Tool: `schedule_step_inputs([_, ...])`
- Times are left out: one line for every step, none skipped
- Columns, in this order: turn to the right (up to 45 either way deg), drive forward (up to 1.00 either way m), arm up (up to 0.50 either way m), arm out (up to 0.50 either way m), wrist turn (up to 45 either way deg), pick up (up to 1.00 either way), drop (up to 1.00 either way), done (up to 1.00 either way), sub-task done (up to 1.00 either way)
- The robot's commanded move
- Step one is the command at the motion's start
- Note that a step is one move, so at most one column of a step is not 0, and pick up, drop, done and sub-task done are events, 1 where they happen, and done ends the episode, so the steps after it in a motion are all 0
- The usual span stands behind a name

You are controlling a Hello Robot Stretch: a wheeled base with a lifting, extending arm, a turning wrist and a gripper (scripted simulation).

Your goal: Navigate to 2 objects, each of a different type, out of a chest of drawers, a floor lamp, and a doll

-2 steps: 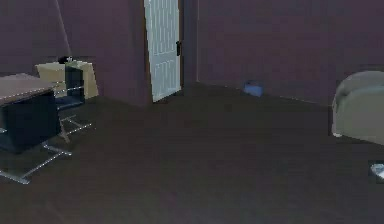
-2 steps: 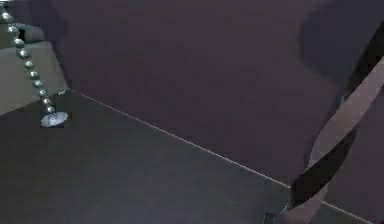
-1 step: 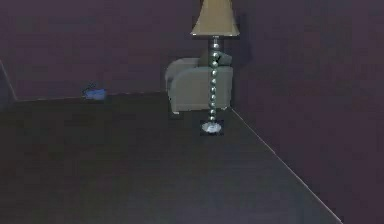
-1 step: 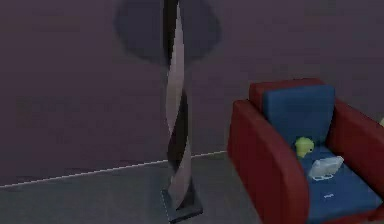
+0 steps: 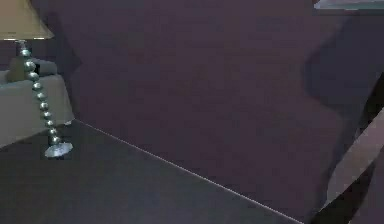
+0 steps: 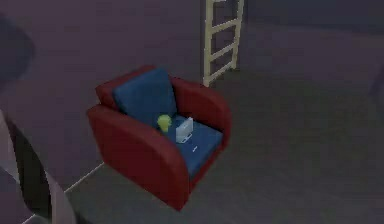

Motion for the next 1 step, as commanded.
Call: schedule_step_inputs([42.0, 0.0, 0.0, 0.0, 0.0, 0.0, 0.0, 0.0, 0.0])
